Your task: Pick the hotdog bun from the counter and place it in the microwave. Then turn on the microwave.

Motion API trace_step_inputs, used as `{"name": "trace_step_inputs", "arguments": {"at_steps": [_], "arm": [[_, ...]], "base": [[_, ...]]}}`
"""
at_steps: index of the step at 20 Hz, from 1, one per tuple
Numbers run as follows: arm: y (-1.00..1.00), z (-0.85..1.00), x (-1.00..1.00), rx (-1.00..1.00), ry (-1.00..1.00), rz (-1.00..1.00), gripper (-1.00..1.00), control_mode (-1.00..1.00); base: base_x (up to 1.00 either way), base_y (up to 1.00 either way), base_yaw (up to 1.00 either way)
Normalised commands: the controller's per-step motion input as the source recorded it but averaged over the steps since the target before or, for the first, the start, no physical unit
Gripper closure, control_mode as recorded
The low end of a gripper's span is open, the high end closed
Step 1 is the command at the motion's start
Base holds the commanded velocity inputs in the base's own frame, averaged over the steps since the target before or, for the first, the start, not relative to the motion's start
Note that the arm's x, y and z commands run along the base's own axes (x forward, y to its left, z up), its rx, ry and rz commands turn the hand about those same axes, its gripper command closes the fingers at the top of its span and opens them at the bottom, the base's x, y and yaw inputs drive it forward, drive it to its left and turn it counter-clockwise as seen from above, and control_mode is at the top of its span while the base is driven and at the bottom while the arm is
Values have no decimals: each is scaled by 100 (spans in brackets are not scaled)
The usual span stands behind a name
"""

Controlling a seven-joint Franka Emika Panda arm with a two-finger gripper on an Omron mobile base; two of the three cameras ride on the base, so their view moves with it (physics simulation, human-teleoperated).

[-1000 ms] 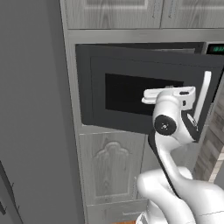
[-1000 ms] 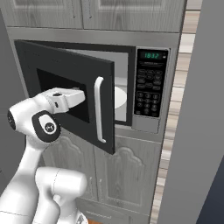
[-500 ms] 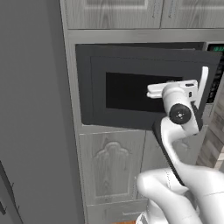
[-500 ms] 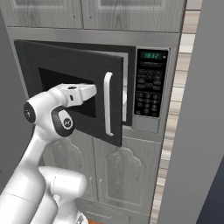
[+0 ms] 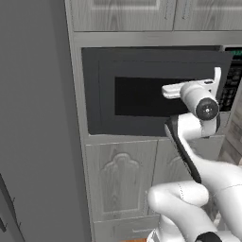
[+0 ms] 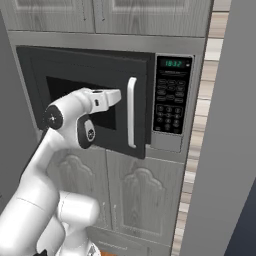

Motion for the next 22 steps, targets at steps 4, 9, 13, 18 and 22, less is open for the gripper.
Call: {"name": "trace_step_inputs", "arguments": {"at_steps": [4, 9, 13, 18, 22], "arm": [[-14, 13, 29, 4, 9, 10, 100, -100], [-14, 13, 27, 4, 9, 10, 100, -100], [-13, 12, 25, 4, 9, 9, 100, -100], [-11, 7, 23, 3, 8, 9, 100, -100], [-7, 1, 19, 3, 6, 8, 100, -100]], "base": [[0, 0, 0], [0, 0, 0], [0, 0, 0], [0, 0, 0], [0, 0, 0]]}}
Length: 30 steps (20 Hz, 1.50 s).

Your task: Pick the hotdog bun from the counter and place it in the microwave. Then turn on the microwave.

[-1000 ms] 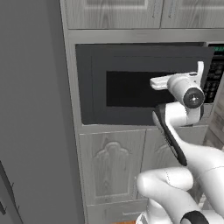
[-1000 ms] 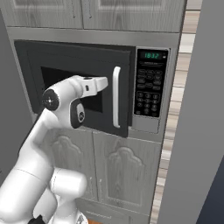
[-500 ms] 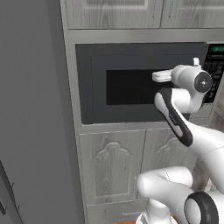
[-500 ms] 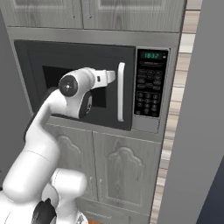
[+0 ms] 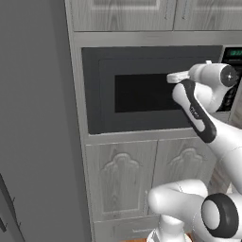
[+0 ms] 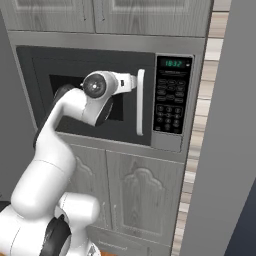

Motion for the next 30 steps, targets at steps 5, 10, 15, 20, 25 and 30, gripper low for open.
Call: {"name": "trace_step_inputs", "arguments": {"at_steps": [5, 10, 15, 20, 25, 30], "arm": [[-4, 0, 14, 2, 3, 7, 100, -100], [-3, 0, 5, 1, 0, 6, 100, -100], [-7, 0, -3, 0, 0, 5, 100, -100], [-12, 0, -17, 0, 0, 4, 100, -100], [-11, 0, -29, 0, 0, 2, 100, -100], [-8, 0, -32, 0, 0, 0, 100, -100]], "base": [[0, 0, 0], [0, 0, 0], [0, 0, 0], [0, 0, 0], [0, 0, 0], [0, 0, 0]]}}
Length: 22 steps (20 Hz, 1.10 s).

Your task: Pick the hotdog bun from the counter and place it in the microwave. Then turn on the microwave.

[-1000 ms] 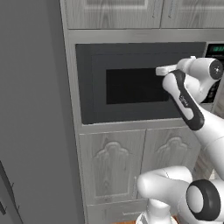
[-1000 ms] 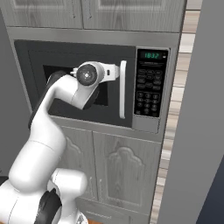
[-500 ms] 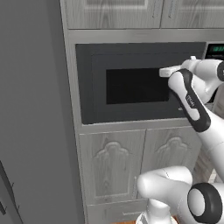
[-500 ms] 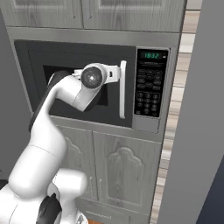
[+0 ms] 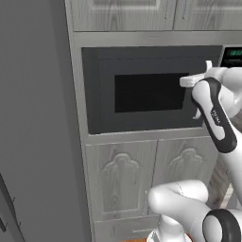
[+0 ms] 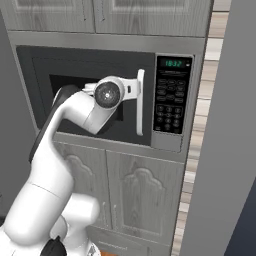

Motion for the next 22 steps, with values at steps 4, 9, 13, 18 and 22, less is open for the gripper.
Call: {"name": "trace_step_inputs", "arguments": {"at_steps": [4, 9, 13, 18, 22], "arm": [[-11, 0, -27, 0, -1, 0, 100, -100], [-14, 0, -15, 1, 0, 1, 100, -100], [-17, 0, -23, 2, -1, 1, 100, -100], [-16, 0, -29, 2, -1, 0, 100, -100], [-12, 0, -20, 2, -1, -1, 100, -100]], "base": [[0, 0, 0], [0, 0, 0], [0, 0, 0], [0, 0, 0], [0, 0, 0]]}}
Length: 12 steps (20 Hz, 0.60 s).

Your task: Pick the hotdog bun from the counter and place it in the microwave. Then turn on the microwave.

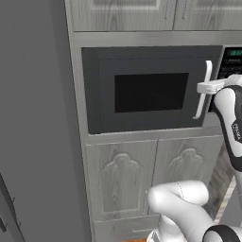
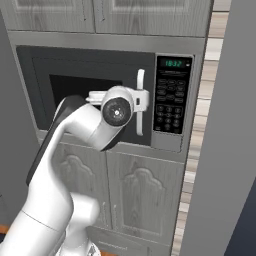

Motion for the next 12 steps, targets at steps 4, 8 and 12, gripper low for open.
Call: {"name": "trace_step_inputs", "arguments": {"at_steps": [4, 8, 12], "arm": [[-16, 0, -13, 3, 0, -8, 100, -100], [-17, 0, -10, 5, 0, -11, 100, -100], [-17, 0, -16, 14, 0, -11, 100, -100]], "base": [[0, 0, 0], [0, 0, 0], [0, 0, 0]]}}
